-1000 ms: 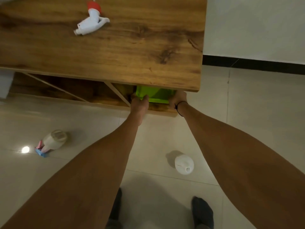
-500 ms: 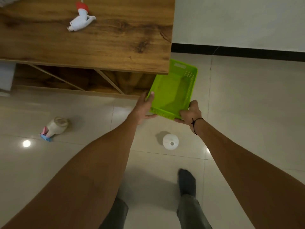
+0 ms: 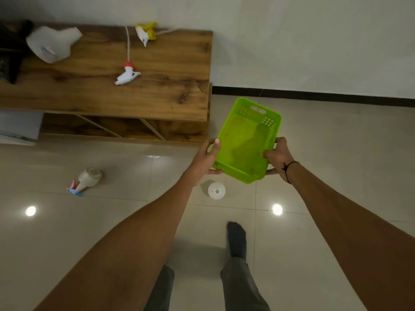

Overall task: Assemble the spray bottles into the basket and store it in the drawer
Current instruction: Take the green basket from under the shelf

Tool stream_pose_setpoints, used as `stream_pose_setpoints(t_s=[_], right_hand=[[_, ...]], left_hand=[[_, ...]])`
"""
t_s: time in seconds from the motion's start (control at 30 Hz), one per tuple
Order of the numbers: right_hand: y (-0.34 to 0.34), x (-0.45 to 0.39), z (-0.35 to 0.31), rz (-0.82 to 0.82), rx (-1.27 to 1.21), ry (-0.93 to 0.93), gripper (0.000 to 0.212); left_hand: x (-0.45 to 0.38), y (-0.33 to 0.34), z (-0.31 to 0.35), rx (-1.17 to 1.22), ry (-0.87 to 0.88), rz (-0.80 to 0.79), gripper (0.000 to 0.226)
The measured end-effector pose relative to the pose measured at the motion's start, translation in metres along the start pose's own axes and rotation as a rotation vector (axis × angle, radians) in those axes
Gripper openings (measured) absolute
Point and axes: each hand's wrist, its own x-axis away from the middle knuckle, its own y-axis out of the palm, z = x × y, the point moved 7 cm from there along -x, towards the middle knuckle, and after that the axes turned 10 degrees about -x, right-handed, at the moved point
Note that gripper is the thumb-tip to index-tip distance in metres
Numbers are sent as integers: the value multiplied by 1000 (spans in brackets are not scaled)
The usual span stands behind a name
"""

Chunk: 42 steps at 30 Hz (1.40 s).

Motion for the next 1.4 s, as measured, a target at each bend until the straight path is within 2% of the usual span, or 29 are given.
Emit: stream_pose_setpoints(t_s=[0.13,0.3,0.6,0.7,0.83,1.07,1.27,1.4], right_hand=[[-2,34,-42,-1,36,-72,45],[18,66,-101,-42,42,-160,47],[108,63,-179,-77,104,-305,47],[135,49,-192,-81,88,-324,44],[165,29,-208,-60,79,-329,52],[208,-4,-226,11,186,-393,49],[220,-19,-202,-52,166,-263,49],[229,-28,-200,-67,99,-232,49]], left_hand=[[32,-17,37,-101,87,46,47],[59,-58,84,-176,200,122,45],[53,-155,114,-42,154,312,53],[36,-182,115,53,147,360,50],[17,-209,121,96,163,425,43],[-13,-243,119,85,196,472,36],[-29,-242,97,-60,140,433,37],[-34,-247,95,-58,120,473,40]])
